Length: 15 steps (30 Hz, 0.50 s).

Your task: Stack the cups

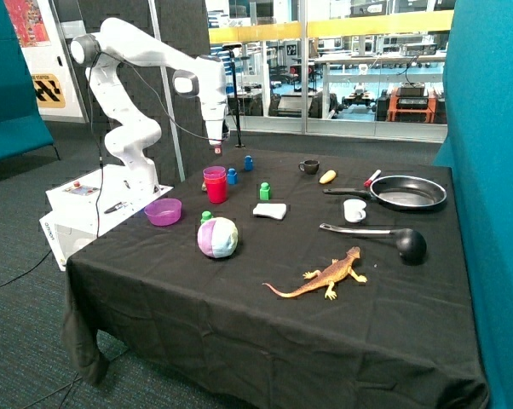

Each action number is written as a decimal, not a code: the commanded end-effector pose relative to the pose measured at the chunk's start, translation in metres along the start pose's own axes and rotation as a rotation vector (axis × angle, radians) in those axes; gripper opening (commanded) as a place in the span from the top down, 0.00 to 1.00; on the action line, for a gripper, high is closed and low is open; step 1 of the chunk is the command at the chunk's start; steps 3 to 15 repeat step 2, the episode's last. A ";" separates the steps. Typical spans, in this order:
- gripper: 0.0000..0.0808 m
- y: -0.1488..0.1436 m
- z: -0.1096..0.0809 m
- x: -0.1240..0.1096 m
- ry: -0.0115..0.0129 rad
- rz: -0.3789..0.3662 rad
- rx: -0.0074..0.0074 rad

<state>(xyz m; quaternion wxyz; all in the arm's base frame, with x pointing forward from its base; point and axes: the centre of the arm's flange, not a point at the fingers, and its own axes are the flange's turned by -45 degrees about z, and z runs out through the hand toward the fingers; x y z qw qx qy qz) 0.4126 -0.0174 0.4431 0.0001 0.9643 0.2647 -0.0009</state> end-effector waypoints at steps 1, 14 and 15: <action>0.39 -0.001 0.002 0.013 0.0017 -0.020 -0.0002; 0.39 -0.002 0.002 0.014 0.0017 -0.022 -0.0002; 0.39 -0.002 0.002 0.014 0.0017 -0.022 -0.0002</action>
